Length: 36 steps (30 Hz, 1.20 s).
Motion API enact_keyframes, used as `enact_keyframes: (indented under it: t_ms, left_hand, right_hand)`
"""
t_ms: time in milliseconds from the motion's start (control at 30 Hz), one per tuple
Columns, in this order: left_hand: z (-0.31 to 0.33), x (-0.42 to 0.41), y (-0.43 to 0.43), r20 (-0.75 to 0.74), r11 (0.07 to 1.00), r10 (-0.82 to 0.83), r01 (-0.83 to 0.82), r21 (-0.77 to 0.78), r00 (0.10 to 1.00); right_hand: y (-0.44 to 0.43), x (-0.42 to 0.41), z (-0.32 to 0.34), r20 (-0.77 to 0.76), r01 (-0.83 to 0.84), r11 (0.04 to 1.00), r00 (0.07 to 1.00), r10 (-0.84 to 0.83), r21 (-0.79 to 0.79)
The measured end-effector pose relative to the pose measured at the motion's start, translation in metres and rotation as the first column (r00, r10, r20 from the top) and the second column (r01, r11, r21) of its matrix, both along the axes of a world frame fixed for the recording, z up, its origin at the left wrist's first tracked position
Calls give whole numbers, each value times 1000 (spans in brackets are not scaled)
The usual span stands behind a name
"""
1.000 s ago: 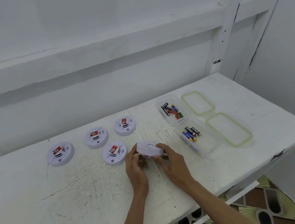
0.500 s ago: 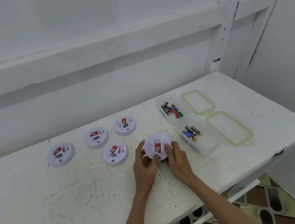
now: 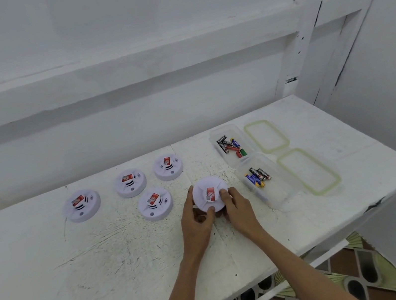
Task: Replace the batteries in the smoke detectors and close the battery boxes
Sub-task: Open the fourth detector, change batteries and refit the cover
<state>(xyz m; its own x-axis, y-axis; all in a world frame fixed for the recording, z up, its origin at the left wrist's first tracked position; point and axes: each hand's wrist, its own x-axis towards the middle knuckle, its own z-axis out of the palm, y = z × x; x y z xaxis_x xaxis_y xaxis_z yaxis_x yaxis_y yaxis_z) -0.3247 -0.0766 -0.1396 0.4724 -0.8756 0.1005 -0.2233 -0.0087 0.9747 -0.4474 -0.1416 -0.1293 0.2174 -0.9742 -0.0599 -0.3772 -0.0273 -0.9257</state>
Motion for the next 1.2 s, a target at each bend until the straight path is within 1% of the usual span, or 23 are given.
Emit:
enact_keyframes:
  t_ms: [333, 567, 900, 1100, 1200]
  left_hand:
    - [-4, 0, -2, -4, 1000, 8, -8, 3, 1000]
    - [-5, 1, -2, -3, 1000, 11, -11, 3, 1000]
    - [-3, 1, -2, -7, 1000, 5, -5, -14, 1000]
    - [-2, 1, 0, -33, 1000, -10, 10, -30, 999]
    - [-2, 3, 1, -86, 999, 29, -30, -12, 996]
  right_hand:
    - [-3, 2, -3, -31, -1, 1000, 1000, 1, 8]
    - [-2, 1, 1, -2, 4, 1000, 1000, -4, 30]
    - [-2, 2, -1, -26, 0, 1000, 1000, 1, 4]
    - [-2, 1, -3, -7, 17, 1000, 1000, -17, 15]
    - [-3, 2, -5, 0, 30, 999, 1000, -30, 24]
